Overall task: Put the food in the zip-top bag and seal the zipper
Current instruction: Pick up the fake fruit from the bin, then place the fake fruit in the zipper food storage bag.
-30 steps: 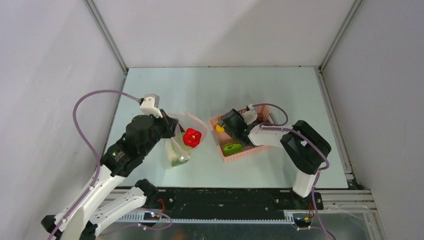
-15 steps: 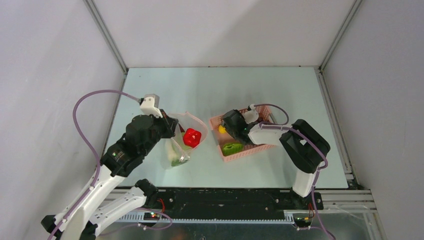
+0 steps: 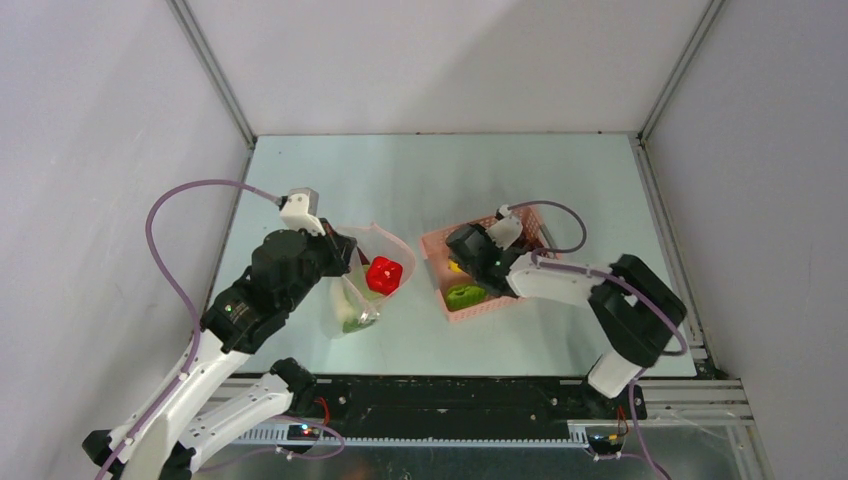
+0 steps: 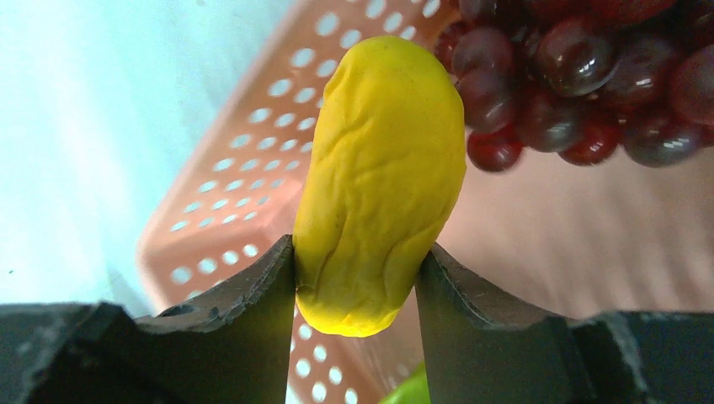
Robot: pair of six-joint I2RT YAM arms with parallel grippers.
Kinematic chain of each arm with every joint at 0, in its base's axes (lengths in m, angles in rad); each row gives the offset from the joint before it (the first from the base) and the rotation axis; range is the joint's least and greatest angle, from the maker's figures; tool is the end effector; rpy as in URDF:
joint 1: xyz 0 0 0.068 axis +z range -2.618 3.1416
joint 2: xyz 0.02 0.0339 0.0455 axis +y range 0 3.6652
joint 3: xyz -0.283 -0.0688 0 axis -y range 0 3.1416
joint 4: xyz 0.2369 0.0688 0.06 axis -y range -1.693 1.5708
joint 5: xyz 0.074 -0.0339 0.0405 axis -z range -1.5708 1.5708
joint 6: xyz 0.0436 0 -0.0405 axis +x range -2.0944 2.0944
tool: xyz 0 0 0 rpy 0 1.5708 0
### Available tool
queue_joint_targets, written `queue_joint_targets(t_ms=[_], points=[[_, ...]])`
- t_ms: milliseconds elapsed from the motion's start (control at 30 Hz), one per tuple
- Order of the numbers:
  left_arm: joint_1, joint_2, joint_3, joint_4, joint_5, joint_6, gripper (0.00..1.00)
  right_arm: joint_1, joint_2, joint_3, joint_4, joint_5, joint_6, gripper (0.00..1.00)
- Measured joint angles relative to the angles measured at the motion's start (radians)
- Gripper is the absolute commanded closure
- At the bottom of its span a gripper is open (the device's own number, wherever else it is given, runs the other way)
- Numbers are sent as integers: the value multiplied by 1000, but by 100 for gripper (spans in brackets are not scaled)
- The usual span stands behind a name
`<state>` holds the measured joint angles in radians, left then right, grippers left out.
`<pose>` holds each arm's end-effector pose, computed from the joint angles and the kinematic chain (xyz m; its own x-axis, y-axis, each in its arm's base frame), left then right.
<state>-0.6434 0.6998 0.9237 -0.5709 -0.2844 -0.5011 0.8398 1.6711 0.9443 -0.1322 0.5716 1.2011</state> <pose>0.1114 -0.0683 0.3675 -0.4138 -0.2660 -0.8706 0.1892 0.9104 -0.3681 0.2429 0.2355 0.1987 -0.5465 0.5652 -0.6180 0.3303 0.8236 0.4611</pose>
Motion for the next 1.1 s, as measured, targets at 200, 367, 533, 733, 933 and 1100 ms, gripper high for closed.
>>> queue_joint_targets(t_ms=[200, 367, 533, 733, 933, 1100], points=[[0, 9, 0, 1, 3, 0, 100, 103, -214, -2, -31, 164, -163, 76], [1, 20, 0, 5, 5, -3, 100, 195, -360, -14, 137, 198, -480, 78], [1, 20, 0, 7, 8, -6, 100, 266, -444, -38, 366, 36, -735, 77], [1, 20, 0, 8, 8, -6, 100, 315, -454, -48, 590, -259, -916, 75], [1, 20, 0, 7, 9, -6, 100, 323, -390, -48, 755, -428, -977, 73], [1, 20, 0, 8, 9, -7, 100, 324, -315, -49, 781, -467, -989, 67]])
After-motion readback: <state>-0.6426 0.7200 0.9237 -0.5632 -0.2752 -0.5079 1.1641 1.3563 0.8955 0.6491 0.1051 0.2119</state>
